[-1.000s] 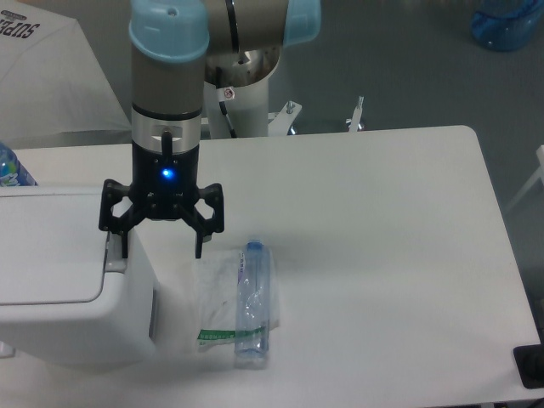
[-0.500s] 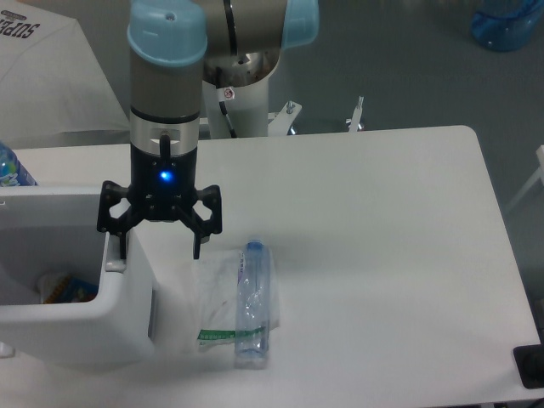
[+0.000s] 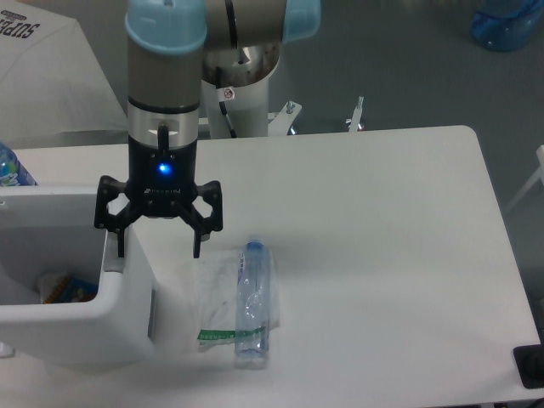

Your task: Open the trash can

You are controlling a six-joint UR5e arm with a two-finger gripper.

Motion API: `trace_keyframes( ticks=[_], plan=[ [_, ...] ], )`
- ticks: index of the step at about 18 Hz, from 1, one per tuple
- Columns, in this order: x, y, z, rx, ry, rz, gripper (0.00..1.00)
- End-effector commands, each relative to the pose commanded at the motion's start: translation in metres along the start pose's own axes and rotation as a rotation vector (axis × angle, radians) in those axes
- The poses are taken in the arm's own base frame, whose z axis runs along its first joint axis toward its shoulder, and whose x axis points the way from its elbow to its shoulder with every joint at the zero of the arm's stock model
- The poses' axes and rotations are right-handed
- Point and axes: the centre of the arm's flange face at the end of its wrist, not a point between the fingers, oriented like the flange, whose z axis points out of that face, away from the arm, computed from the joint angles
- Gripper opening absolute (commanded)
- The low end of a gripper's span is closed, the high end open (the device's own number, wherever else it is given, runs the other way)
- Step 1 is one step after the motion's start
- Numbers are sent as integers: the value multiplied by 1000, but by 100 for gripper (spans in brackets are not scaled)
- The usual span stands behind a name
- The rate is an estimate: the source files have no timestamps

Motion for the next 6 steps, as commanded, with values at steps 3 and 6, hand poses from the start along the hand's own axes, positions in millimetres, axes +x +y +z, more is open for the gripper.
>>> trace_keyframes(
  ticks=[3,6],
  plan=[
    [-19,-13,-14,23,-29,54,100],
    [-27,-12,-17,13,-38,136,100]
  ],
)
